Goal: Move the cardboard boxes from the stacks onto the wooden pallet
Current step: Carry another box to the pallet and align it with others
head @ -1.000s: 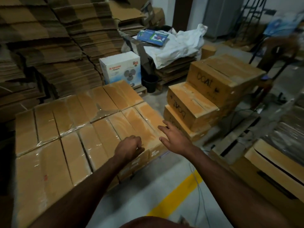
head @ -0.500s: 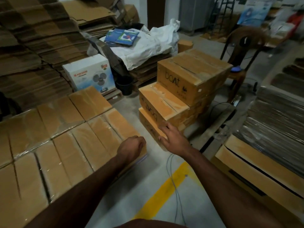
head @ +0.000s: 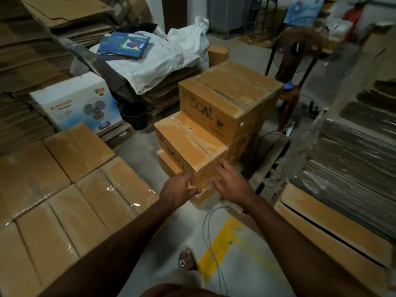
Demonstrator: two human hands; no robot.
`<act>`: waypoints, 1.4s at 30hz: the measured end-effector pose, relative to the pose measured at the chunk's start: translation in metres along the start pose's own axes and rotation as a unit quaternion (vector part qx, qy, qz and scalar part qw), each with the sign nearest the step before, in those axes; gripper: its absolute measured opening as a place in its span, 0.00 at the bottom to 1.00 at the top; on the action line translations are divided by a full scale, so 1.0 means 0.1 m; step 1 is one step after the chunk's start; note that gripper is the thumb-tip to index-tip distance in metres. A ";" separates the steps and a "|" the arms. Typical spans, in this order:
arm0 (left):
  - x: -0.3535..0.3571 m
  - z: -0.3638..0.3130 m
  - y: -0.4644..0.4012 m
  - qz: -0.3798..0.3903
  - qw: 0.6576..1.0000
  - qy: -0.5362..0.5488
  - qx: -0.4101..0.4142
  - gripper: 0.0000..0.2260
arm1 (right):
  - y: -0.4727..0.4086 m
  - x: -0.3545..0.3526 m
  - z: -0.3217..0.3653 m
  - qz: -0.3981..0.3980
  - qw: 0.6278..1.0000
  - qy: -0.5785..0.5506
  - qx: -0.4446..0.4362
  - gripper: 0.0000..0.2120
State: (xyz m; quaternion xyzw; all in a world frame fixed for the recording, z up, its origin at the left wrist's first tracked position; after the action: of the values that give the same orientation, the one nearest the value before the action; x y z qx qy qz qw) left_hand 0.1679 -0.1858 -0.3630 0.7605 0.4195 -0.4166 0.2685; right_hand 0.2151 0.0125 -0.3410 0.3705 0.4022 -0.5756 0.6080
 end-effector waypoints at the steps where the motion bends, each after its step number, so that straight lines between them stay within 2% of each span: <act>1: 0.00 -0.01 -0.16 -0.008 1.000 0.009 -0.003 0.11 | -0.12 -0.03 -0.10 0.002 1.000 0.001 0.008 0.24; 6: 0.02 0.03 -0.95 0.043 0.999 0.005 0.019 0.09 | -0.72 -0.18 -0.47 0.018 0.999 0.000 0.040 0.24; 10: -0.02 0.05 -1.47 0.074 0.997 0.013 0.000 0.09 | -1.10 -0.28 -0.70 0.006 0.998 0.000 0.054 0.24; 13: -0.06 -0.03 -1.72 0.055 0.998 -0.004 -0.006 0.12 | -1.31 -0.32 -0.89 0.014 0.998 0.002 0.063 0.24; 17: -0.05 -0.04 -2.09 0.022 0.995 0.093 0.007 0.07 | -1.61 -0.42 -1.13 0.015 0.998 0.016 0.067 0.24; 20: -0.03 -0.08 -2.35 0.011 0.990 0.143 0.013 0.12 | -1.83 -0.48 -1.36 0.022 0.997 0.017 0.072 0.25; 24: -0.03 -0.23 -2.82 0.030 0.985 0.167 -0.009 0.09 | -2.15 -0.59 -1.80 0.025 0.996 0.003 0.085 0.24; 29: 0.11 -0.54 -3.63 0.051 0.991 0.123 -0.027 0.20 | -2.77 -0.85 -2.55 0.009 0.994 -0.007 0.104 0.25; 36: 0.70 -0.97 -4.98 0.055 0.989 0.093 -0.097 0.18 | -3.82 -0.96 -3.77 0.035 0.986 -0.015 0.162 0.29; 42: 1.04 -1.06 -5.47 0.051 0.975 0.048 -0.212 0.28 | -4.44 -0.91 -4.50 0.098 0.972 -0.029 0.213 0.35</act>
State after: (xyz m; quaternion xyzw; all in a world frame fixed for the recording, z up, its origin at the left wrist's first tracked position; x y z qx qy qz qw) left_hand -0.2284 0.2135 -0.4307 0.7259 0.4709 -0.2669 0.4243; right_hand -0.2578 0.4320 -0.4329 0.5120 0.2139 -0.5966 0.5798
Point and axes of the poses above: each hand's wrist, its own y-axis away from the middle knuckle, its own x-axis out of the palm, z = x × y, the point moved 1 cm from there along -y, towards the middle knuckle, and after that the axes turned 2 degrees about y, right-handed, at the moved point
